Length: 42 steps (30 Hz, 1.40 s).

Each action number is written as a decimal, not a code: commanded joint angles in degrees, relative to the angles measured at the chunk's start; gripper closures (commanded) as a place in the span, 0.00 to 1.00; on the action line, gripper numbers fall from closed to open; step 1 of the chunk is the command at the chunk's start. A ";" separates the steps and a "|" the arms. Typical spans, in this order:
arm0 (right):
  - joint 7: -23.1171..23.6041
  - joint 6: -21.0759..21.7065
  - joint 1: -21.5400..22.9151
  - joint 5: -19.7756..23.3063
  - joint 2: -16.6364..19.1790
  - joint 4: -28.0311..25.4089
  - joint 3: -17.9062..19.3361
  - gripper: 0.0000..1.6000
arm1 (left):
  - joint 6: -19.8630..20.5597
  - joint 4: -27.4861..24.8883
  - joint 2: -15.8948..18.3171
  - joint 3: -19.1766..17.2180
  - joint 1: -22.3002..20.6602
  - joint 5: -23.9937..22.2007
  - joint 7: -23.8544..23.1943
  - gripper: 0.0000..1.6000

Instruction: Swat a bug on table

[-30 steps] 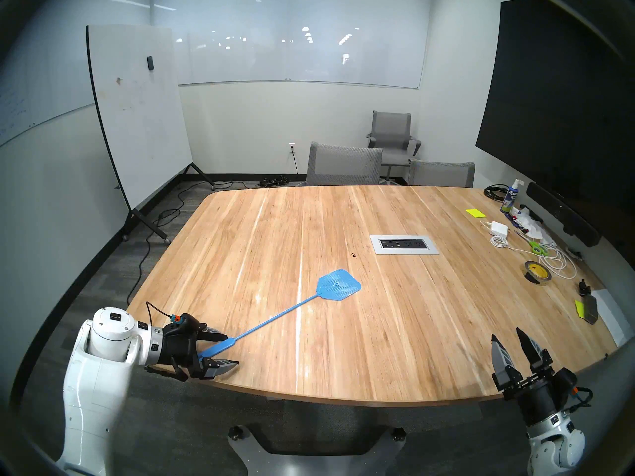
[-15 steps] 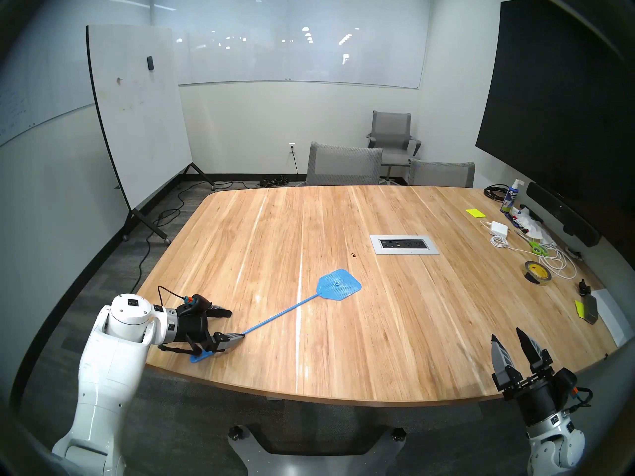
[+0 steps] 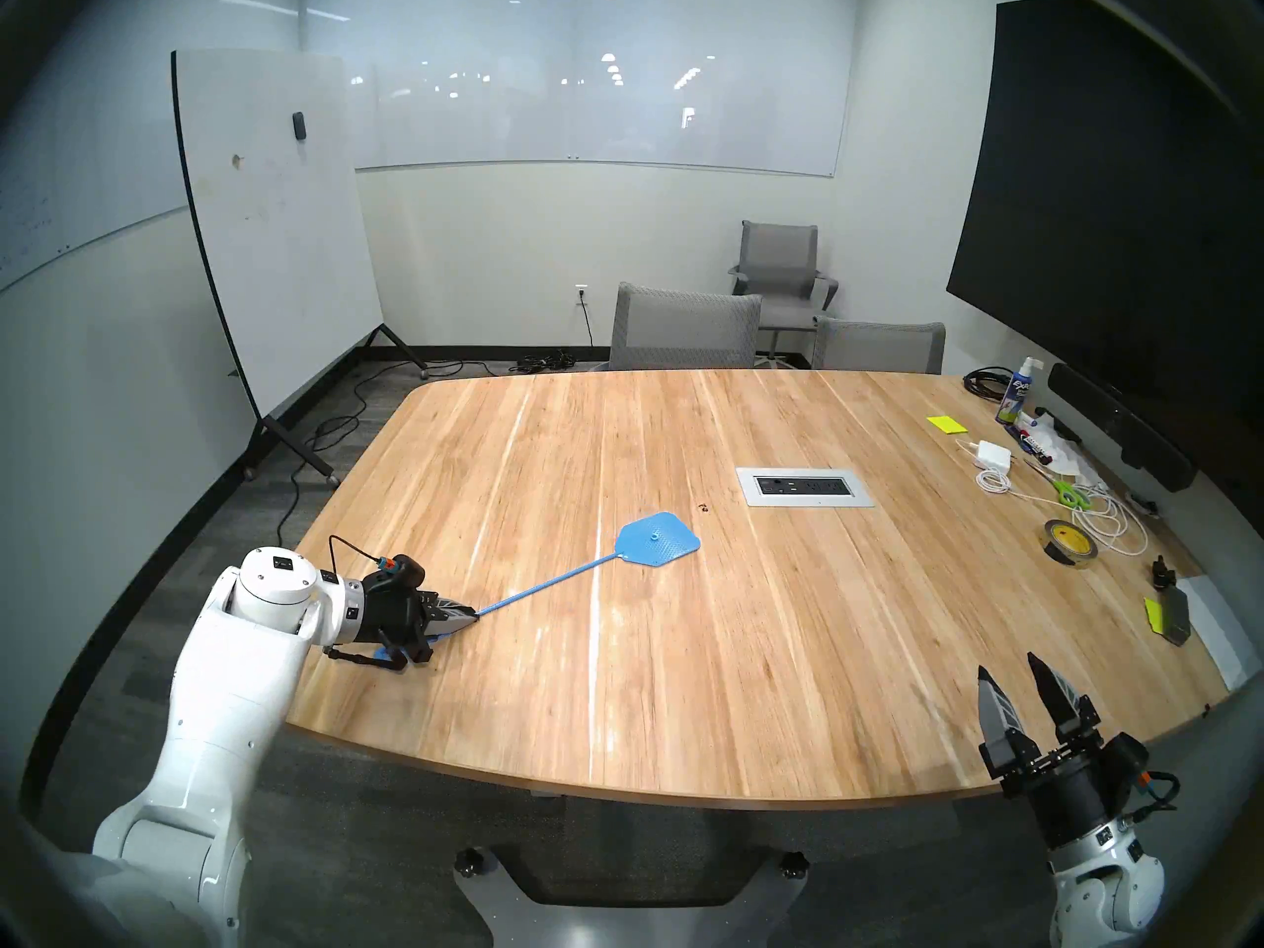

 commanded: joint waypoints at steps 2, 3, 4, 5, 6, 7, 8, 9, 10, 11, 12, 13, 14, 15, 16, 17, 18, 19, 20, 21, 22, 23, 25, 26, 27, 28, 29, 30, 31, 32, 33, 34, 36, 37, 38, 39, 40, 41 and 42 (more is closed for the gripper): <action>-0.02 0.06 0.06 0.00 0.04 -0.92 -0.04 0.00 | -1.09 8.30 -0.20 2.69 -3.87 1.29 -1.07 1.00; -0.02 0.06 0.07 0.00 0.04 -0.91 -0.04 0.00 | -0.24 7.36 -0.06 2.39 -3.08 1.37 -0.81 1.00; -0.02 0.06 0.07 0.00 0.04 -0.91 -0.04 0.00 | -0.70 8.79 0.04 2.46 -3.71 1.29 -1.07 1.00; -0.01 0.05 0.07 0.00 0.04 -0.90 -0.04 0.00 | -0.35 9.93 0.07 2.32 -4.11 1.37 -0.76 1.00; -0.01 0.05 0.07 0.00 0.04 -0.90 -0.04 0.00 | -0.12 9.48 0.21 2.09 -3.64 1.42 -0.52 1.00; -0.01 0.05 0.08 0.00 0.04 -0.90 -0.04 0.00 | -0.03 10.52 0.28 1.91 -4.02 1.39 -0.33 1.00; 0.00 0.05 0.08 0.00 0.04 -0.89 -0.04 0.00 | 0.07 10.78 0.39 1.73 -4.02 1.33 -0.18 1.00; 0.00 0.05 0.08 0.00 0.04 -0.89 -0.04 0.00 | 0.52 10.90 0.45 1.37 -3.97 1.19 0.19 1.00; 0.00 0.05 0.08 0.00 0.04 -0.89 -0.04 0.00 | 0.62 11.03 0.56 1.26 -4.02 1.13 0.37 1.00; 0.00 0.05 0.08 0.00 0.04 -0.89 -0.04 0.00 | 1.07 10.89 0.52 0.79 -3.95 1.00 1.18 1.00; 0.00 0.05 0.08 0.00 0.04 -0.89 -0.04 0.00 | 1.45 11.04 0.47 0.41 -4.13 0.70 1.61 1.00; 0.00 0.05 0.08 0.00 0.04 -0.89 -0.04 0.00 | 2.03 10.94 0.32 -0.19 -4.34 0.45 2.49 1.00; 0.00 0.05 0.08 0.00 0.04 -0.90 -0.04 0.00 | 2.39 10.91 0.29 -0.46 -4.63 0.31 3.06 1.00; 0.00 0.05 0.08 0.00 0.04 -0.90 -0.04 0.00 | 3.41 10.94 0.06 -1.06 -5.07 0.02 3.92 1.00; 0.00 0.05 0.08 0.00 0.04 -0.89 -0.04 0.00 | 4.36 10.70 -0.11 -1.55 -5.45 0.02 4.81 1.00; 0.00 0.05 0.08 0.00 0.04 -0.90 -0.04 0.00 | 5.00 10.53 -0.13 -1.67 -5.78 -0.01 5.20 1.00; 0.00 0.05 0.08 0.00 0.04 -0.90 -0.04 0.00 | 5.63 10.25 -0.25 -2.05 -5.99 0.27 5.27 1.00; 0.00 0.06 0.08 0.00 0.04 -0.90 -0.04 0.00 | 6.55 9.40 -0.38 -2.38 -5.90 0.59 6.06 1.00; -0.01 0.06 0.08 0.00 0.04 -0.90 -0.04 0.00 | 7.51 8.67 -0.31 -2.39 -5.89 0.58 6.49 1.00; -0.02 0.07 0.07 -0.01 0.03 -0.92 -0.04 0.00 | 8.23 7.58 -0.22 -2.31 -5.55 0.63 7.42 1.00; -0.02 0.07 0.07 -0.01 0.03 -0.92 -0.04 0.00 | 9.15 6.90 -0.22 -2.34 -5.36 0.79 7.74 1.00; -0.03 0.08 0.06 -0.01 0.03 -0.93 -0.03 0.00 | 9.61 6.48 -0.22 -2.34 -5.22 0.81 7.86 1.00; -0.04 0.09 0.06 -0.02 0.02 -0.94 -0.03 0.00 | 11.02 5.19 -0.17 -2.07 -4.80 1.37 8.54 1.00; -0.05 0.10 0.05 -0.02 0.02 -0.95 -0.03 0.00 | 11.75 4.70 -0.09 -1.79 -4.72 1.78 8.71 1.00; -0.05 0.10 0.05 -0.03 0.02 -0.96 -0.03 0.00 | 12.22 4.38 -0.12 -1.75 -4.63 1.91 8.86 1.00; -0.05 0.10 0.05 -0.03 0.02 -0.96 -0.03 0.00 | 13.12 4.00 -0.16 -1.73 -4.53 2.07 9.07 1.00; -0.05 0.11 0.05 -0.03 0.02 -0.96 -0.03 0.00 | 13.65 3.58 -0.20 -1.69 -4.38 2.28 9.33 1.00; -0.05 0.11 0.05 -0.03 0.01 -0.96 -0.03 0.00 | 13.99 3.24 -0.22 -1.67 -4.25 2.42 9.50 1.00; -0.05 0.11 0.05 -0.03 0.01 -0.96 -0.03 0.00 | 14.77 2.76 -0.33 -1.77 -4.03 2.56 9.89 1.00; -0.05 0.12 0.05 -0.04 0.01 -0.97 -0.03 0.00 | 15.38 2.31 -0.48 -1.95 -3.79 2.64 10.22 1.00; -0.05 0.12 0.05 -0.04 0.01 -0.97 -0.03 0.00 | 15.56 2.02 -0.50 -1.94 -3.65 2.74 10.34 1.00; -0.05 0.12 0.05 -0.04 0.01 -0.97 -0.03 0.00 | 16.07 1.34 -0.71 -2.22 -3.24 2.84 11.02 1.00; -0.06 0.12 0.05 -0.04 0.01 -0.97 -0.03 0.00 | 16.60 0.48 -1.04 -2.72 -2.62 2.73 11.76 1.00; -0.05 0.12 0.05 -0.04 0.01 -0.97 -0.03 0.00 | 16.81 0.04 -1.23 -3.03 -2.28 2.66 12.20 1.00; -0.05 0.12 0.05 -0.04 0.01 -0.97 -0.03 0.00 | 16.87 -0.40 -1.37 -3.21 -1.96 2.67 12.57 1.00; -0.06 0.12 0.05 -0.04 0.01 -0.97 -0.03 0.00 | 16.88 -0.61 -1.42 -3.28 -1.80 2.68 12.68 1.00; -0.06 0.12 0.05 -0.04 0.01 -0.97 -0.03 0.00 | 17.17 -1.06 -1.60 -3.49 -1.51 2.73 13.15 1.00; -0.06 0.12 0.05 -0.04 0.01 -0.97 -0.03 0.00 | 17.22 -1.32 -1.66 -3.55 -1.34 2.78 13.32 1.00; -0.06 0.12 0.05 -0.04 0.01 -0.97 -0.03 0.00 | 17.05 -1.58 -1.81 -3.77 -1.11 2.71 13.58 1.00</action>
